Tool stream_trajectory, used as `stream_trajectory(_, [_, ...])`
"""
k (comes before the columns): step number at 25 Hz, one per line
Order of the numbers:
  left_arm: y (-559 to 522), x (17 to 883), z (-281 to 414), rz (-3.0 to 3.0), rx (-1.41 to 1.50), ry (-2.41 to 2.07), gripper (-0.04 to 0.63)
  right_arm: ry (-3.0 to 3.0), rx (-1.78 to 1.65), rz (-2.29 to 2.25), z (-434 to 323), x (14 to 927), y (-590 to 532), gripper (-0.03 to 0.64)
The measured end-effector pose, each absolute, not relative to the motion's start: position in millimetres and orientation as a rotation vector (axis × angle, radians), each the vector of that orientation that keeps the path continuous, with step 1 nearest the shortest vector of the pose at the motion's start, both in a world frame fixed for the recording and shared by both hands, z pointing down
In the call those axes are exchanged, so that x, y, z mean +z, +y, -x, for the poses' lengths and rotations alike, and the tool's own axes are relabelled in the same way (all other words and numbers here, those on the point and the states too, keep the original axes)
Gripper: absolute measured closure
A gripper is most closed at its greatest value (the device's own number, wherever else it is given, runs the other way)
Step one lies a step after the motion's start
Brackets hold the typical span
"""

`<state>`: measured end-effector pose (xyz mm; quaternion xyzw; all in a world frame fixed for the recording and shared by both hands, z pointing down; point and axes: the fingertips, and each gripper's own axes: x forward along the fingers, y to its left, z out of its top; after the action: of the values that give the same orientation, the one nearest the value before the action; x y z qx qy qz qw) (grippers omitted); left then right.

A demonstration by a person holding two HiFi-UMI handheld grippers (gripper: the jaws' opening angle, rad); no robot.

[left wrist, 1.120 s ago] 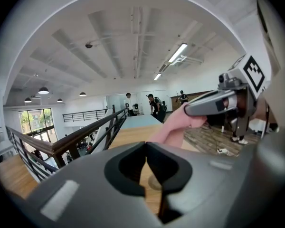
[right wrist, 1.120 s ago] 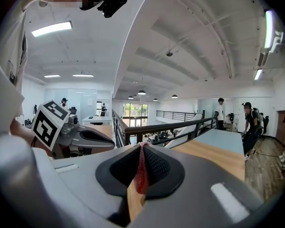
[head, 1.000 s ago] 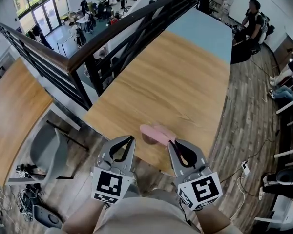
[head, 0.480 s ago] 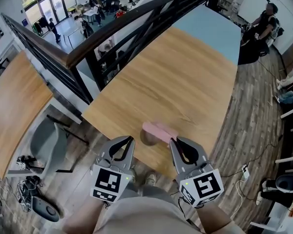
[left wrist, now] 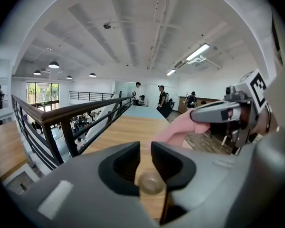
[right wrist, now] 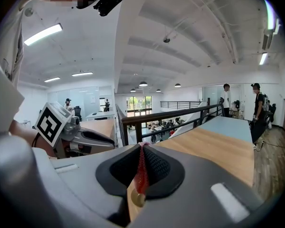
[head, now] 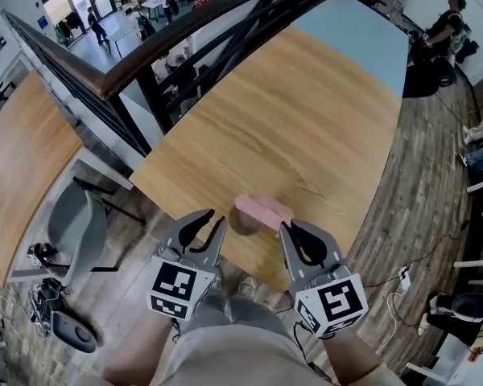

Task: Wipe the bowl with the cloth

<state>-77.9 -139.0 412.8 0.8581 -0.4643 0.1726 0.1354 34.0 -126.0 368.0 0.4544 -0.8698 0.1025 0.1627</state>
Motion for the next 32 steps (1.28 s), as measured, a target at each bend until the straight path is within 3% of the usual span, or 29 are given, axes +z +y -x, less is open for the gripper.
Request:
stream_trajectory(20, [-161.9, 600.2, 55.0, -2.161, 0.848, -1.103, 0.480, -2.427, 0.538, -1.244, -46.7, 459.3, -150.8, 0.603])
stream_trajectory(32, [-169.7, 674.7, 49.6, -2.011, 0.851, -0.993, 0.480, -2.415, 0.654, -1.223, -41.7, 510.2, -160.8, 0.603])
